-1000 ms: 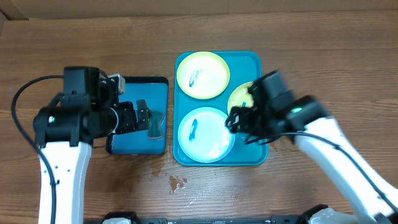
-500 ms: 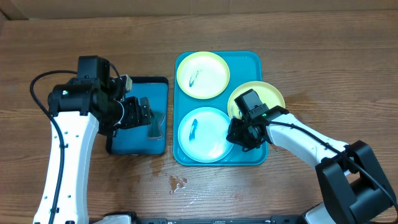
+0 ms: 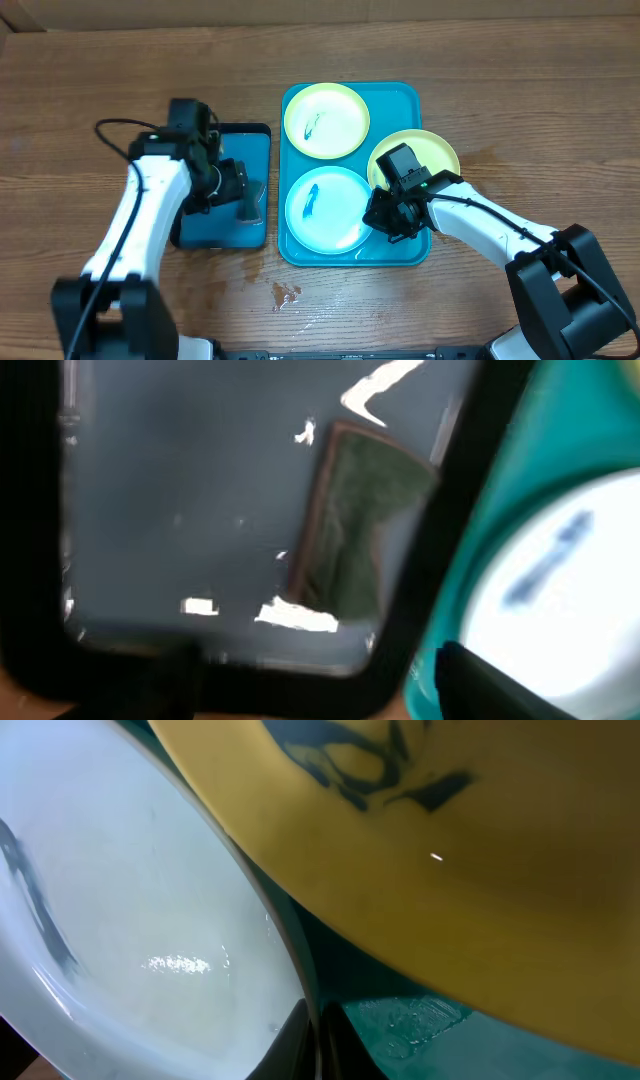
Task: Clean dirty plates on tray and stack at the side
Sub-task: 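Lift the sponge with the left gripper while the right gripper holds the plate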
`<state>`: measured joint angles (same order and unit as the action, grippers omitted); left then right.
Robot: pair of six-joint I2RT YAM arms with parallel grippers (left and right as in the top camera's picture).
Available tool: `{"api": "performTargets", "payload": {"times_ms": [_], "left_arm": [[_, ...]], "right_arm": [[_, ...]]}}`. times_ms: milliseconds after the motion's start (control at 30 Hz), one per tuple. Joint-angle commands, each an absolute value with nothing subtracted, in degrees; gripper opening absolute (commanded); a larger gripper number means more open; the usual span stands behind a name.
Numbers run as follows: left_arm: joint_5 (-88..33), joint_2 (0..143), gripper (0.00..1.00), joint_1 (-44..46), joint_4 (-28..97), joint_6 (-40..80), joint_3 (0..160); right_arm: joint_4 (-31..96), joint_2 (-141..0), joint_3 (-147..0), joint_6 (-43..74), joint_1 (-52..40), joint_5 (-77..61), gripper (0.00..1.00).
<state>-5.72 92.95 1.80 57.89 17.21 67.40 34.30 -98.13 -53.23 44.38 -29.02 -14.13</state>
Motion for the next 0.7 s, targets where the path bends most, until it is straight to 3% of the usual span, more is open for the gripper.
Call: {"api": "performTargets", "payload": {"times_ms": [0,133,167,233,267,633,667], "left_arm": [[-5.23,98.10,0.68,2.42,53.67,19.33,65.04],[-9.98,103.90,0.53,3.03,48.36,19.27,64.97],[-10.59,105.25,0.42,3.29,47.42,19.29,64.97],[-10.52,107.42,0.10,3.84,46.65,19.27,64.97],[-10.50,108.22,0.04,3.99,46.70,19.29,64.97],[-3.14,105.01,0.04,2.55,59.48,19.07,75.75],[-2.66,104.62,0.09,2.55,60.23,18.24,76.79]], "right_arm": [[34.11,-98.24,-53.43,44.99,-29.19,-12.88,0.04],[34.11,-98.24,-53.43,44.99,-29.19,-12.91,0.04],[34.11,-98.24,-53.43,44.99,-29.19,-12.91,0.04],[34.11,-98.24,-53.43,44.99,-29.19,-12.91,0.04],[34.11,-98.24,-53.43,44.99,-29.19,-12.91,0.04],[34.37,-98.24,-53.43,44.99,-29.19,-12.93,0.04],[34.37,-98.24,-53.43,44.99,-29.19,-12.93,0.04]]}}
